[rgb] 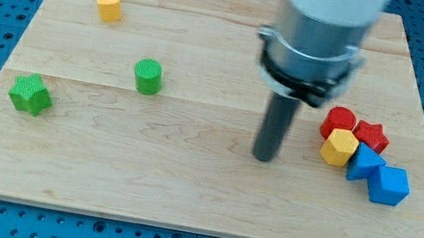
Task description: Move the green circle closer to the yellow hexagon
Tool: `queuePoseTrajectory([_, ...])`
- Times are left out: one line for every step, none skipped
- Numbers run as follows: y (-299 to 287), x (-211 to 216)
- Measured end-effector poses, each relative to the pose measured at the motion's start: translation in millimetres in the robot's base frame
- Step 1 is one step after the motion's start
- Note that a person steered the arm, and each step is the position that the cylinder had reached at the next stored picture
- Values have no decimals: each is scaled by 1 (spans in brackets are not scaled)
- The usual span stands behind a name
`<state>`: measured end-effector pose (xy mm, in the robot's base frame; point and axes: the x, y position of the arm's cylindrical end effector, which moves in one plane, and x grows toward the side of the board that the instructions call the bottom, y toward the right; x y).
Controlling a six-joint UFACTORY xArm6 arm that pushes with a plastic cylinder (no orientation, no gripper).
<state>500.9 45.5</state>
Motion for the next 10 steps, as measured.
queuePoseTrajectory([-19,-54])
queuePoseTrajectory([-56,-106])
queuePoseTrajectory([-131,-127])
queuePoseTrajectory([-141,-104])
queuePoseTrajectory([-121,-64])
queuePoseTrajectory([-135,-53])
queuePoseTrajectory([-167,-47])
queuePoseTrajectory([-191,-32])
queuePoseTrajectory([-188,7])
queuePoseTrajectory([-144,24])
